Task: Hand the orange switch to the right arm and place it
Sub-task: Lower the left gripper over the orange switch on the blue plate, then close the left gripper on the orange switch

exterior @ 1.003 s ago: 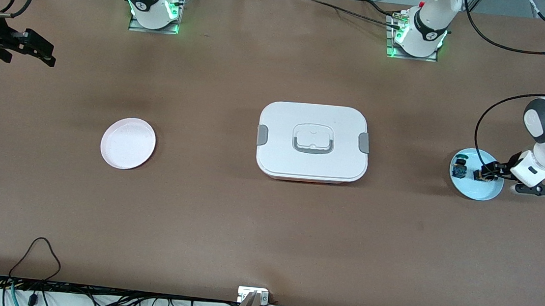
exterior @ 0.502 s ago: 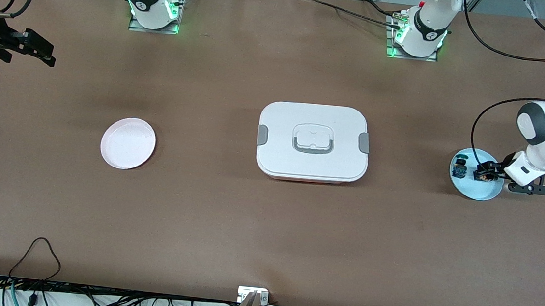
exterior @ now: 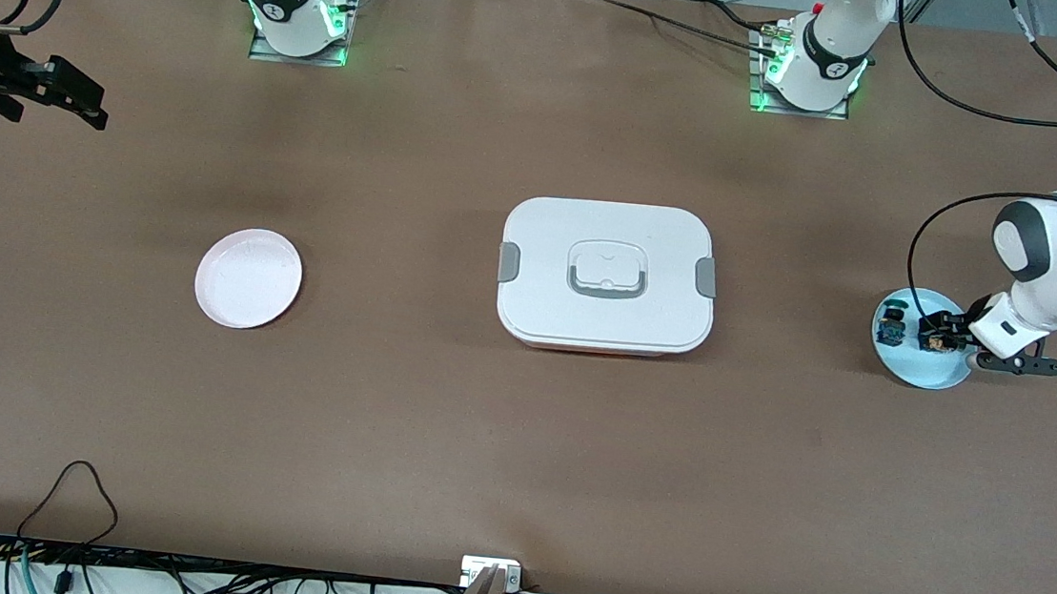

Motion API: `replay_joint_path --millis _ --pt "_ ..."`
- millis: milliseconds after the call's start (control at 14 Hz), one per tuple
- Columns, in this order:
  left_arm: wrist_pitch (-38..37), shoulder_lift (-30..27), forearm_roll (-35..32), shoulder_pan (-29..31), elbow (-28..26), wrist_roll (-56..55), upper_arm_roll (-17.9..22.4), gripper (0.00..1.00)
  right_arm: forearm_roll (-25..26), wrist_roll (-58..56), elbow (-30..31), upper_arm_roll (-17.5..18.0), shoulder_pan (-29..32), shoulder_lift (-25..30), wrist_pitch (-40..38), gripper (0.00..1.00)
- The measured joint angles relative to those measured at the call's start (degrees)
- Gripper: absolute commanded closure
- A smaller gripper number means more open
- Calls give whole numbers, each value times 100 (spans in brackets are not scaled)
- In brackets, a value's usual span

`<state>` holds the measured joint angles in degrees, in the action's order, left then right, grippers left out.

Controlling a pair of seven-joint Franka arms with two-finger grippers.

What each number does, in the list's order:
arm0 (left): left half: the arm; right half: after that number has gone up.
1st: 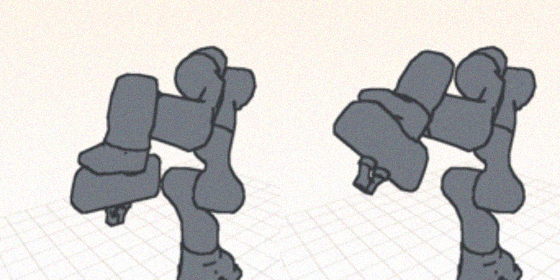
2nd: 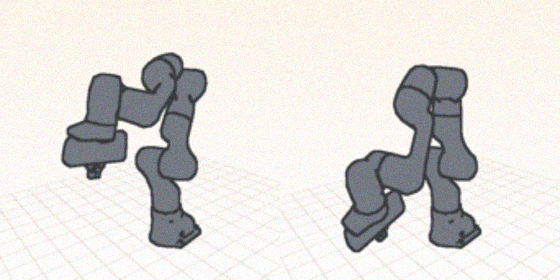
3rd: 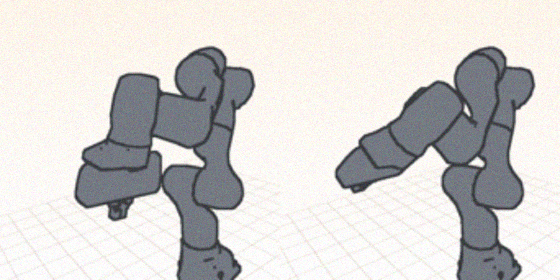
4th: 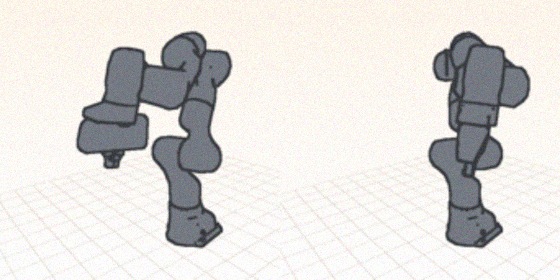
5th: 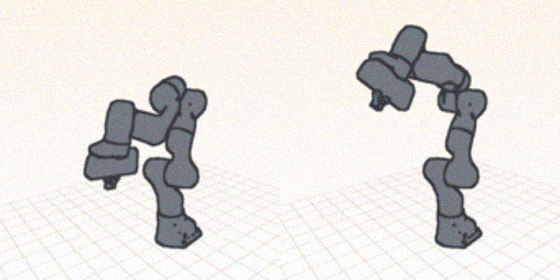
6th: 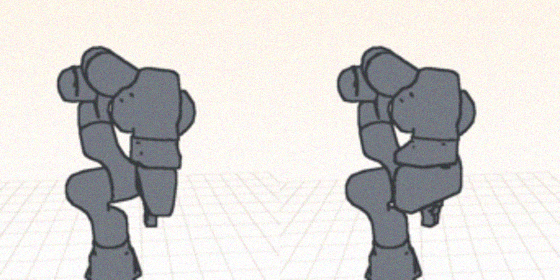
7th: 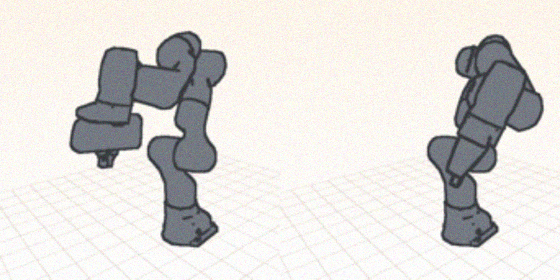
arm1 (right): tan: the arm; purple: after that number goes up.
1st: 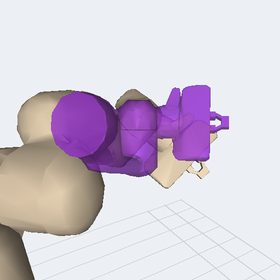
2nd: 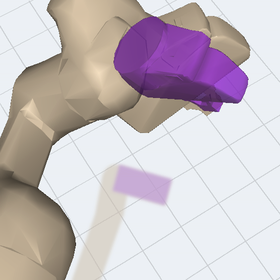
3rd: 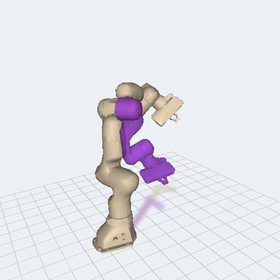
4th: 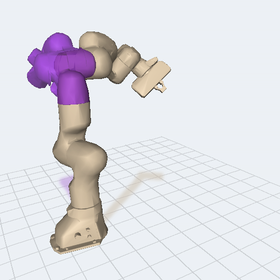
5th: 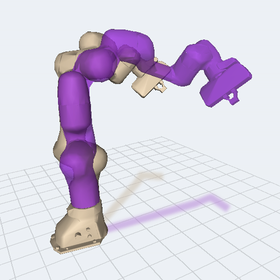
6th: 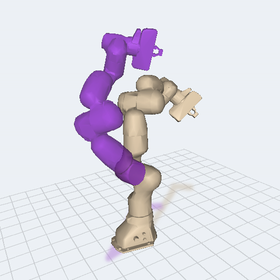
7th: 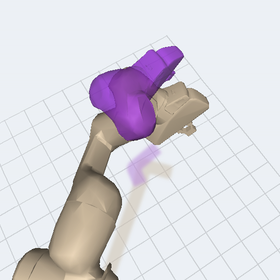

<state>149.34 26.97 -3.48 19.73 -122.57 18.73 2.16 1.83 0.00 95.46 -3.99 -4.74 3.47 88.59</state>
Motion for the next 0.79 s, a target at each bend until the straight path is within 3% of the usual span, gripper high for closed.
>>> replay_joint_path --millis 215,358,430,502,573,788 --pt "151 55 0 0 -6 2 0 12 0 0 0 0 0 0 0 0" --pt "185 99 0 0 -6 5 -4 22 0 0 0 0 0 0 0 0" --pt "198 118 0 0 -6 5 -7 33 0 0 0 0 0 0 0 0" --pt "207 132 0 0 -6 5 -10 55 0 -1 0 0 0 0 0 0" --pt "209 136 0 0 -6 5 -10 70 0 -1 0 0 0 0 0 0" --pt "221 132 0 0 5 7 -17 74 0 -1 0 0 0 0 0 0"
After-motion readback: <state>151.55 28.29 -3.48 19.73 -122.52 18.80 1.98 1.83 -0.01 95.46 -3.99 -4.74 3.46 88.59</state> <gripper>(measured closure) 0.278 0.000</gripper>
